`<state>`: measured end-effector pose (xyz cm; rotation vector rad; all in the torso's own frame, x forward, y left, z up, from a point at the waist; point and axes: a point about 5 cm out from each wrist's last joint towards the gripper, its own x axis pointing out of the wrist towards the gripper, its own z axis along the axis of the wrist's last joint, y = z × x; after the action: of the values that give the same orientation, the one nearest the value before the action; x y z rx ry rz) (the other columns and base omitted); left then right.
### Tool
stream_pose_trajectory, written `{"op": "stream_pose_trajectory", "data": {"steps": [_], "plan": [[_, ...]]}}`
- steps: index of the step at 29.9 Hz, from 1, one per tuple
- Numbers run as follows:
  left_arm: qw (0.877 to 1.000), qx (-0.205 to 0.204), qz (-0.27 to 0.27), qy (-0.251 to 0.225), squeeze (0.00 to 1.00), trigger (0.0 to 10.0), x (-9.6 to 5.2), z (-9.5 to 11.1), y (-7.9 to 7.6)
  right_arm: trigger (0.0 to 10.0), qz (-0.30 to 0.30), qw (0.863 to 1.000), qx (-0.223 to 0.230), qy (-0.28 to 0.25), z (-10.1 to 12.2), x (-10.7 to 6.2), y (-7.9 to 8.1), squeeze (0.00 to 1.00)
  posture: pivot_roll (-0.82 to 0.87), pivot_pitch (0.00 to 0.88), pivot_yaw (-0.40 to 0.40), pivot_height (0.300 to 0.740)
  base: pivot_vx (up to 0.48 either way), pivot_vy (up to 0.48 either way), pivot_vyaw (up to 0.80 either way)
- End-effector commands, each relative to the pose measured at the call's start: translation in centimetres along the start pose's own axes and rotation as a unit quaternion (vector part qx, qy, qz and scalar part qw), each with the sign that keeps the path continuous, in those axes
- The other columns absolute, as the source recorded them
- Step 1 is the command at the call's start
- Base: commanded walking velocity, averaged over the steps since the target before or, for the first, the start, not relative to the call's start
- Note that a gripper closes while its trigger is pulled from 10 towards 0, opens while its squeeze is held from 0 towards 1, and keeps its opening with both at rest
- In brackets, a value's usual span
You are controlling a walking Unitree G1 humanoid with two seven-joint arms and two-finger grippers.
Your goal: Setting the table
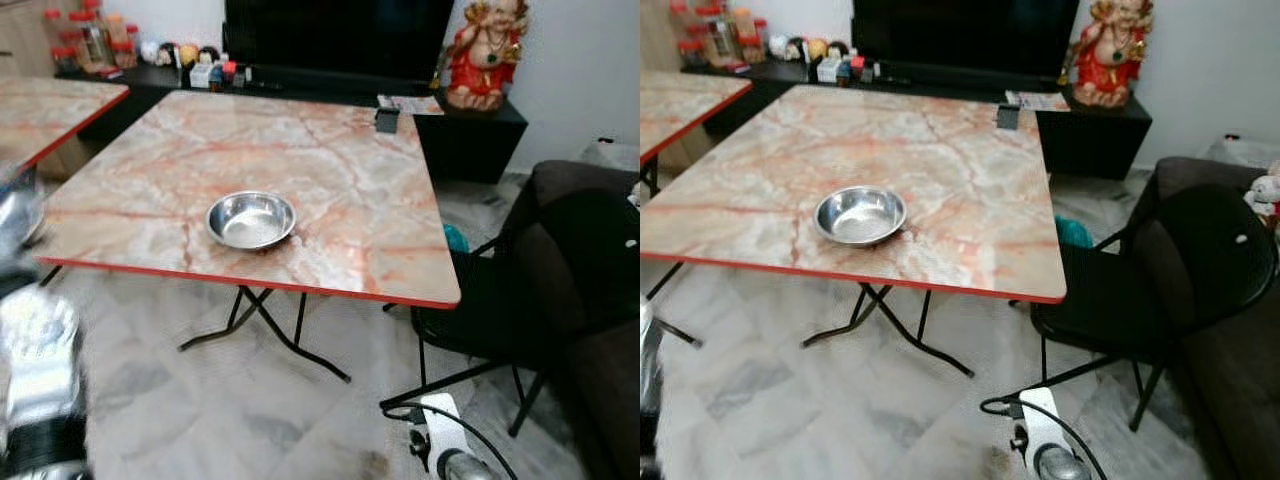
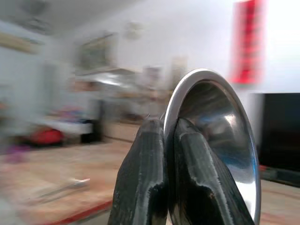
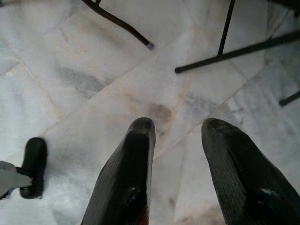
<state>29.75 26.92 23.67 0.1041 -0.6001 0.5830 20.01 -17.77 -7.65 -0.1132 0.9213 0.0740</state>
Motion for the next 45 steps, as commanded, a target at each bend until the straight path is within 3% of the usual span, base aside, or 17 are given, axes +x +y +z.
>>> {"op": "stream_pose_trajectory", "data": {"steps": [1, 6, 7, 8, 10, 15, 21, 27, 45], "plan": [[0.994, -0.078, -0.043, 0.063, 0.0, 10.0, -0.5, -0.9, -2.1, 10.0, -0.01, 1.0, 0.017, -0.003, 0.0, -0.1, -0.5, 0.0, 0.0, 0.0, -0.043, 0.732, 0.0, 0.0, 0.0], [0.968, -0.181, -0.093, 0.148, 0.0, 10.0, -1.1, -2.4, -4.4, 10.0, -0.012, 1.0, 0.02, -0.004, 0.0, -0.1, -0.5, 0.0, -0.01, 0.0, -0.039, 0.732, 0.0, 0.0, 0.0], [0.954, -0.21, -0.122, 0.178, 0.0, 10.0, -1.5, -2.8, -5.3, 10.0, -0.012, 1.0, 0.021, -0.003, 0.0, -0.1, -0.5, 0.0, -0.01, 0.0, -0.04, 0.732, 0.0, 0.0, 0.0], [0.954, -0.21, -0.122, 0.178, 0.0, 10.0, -1.5, -2.8, -5.3, 10.0, -0.012, 1.0, 0.021, -0.003, 0.0, -0.1, -0.5, 0.0, -0.01, 0.0, -0.04, 0.732, 0.0, 0.0, 0.0], [0.938, -0.234, -0.147, 0.209, 0.0, 10.0, -1.8, -3.4, -6.0, 10.0, -0.012, 1.0, 0.021, -0.003, -0.1, -0.1, -0.5, 0.0, -0.01, 0.0, -0.043, 0.732, 0.0, 0.0, 0.0], [0.92, -0.266, -0.143, 0.251, 0.0, 10.0, -1.7, -4.3, -6.4, 10.0, -0.011, 1.0, 0.025, -0.007, 0.1, 0.0, -0.6, 0.0, -0.01, 0.0, -0.043, 0.732, 0.0, 0.0, 0.0], [0.919, -0.274, -0.113, 0.26, 0.0, 10.0, -0.9, -4.5, -6.4, 10.0, -0.011, 1.0, 0.028, -0.01, 0.3, 0.0, -0.5, 0.0, -0.01, 0.0, -0.045, 0.732, 0.31, 0.0, 0.0], [0.915, -0.284, -0.127, 0.257, 0.0, 10.0, -0.9, -4.2, -7.1, 10.0, -0.01, 1.0, 0.027, -0.01, 0.3, 0.0, -0.4, 0.0, -0.01, 0.0, -0.041, 0.732, 0.48, 0.0, 0.0], [0.915, -0.288, -0.13, 0.252, 0.0, 10.0, -0.9, -3.9, -7.1, 10.0, -0.01, 0.999, 0.028, -0.011, 0.4, 0.0, -0.4, 0.0, -0.01, 0.0, -0.041, 0.732, 0.48, 0.0, 0.0]]}}
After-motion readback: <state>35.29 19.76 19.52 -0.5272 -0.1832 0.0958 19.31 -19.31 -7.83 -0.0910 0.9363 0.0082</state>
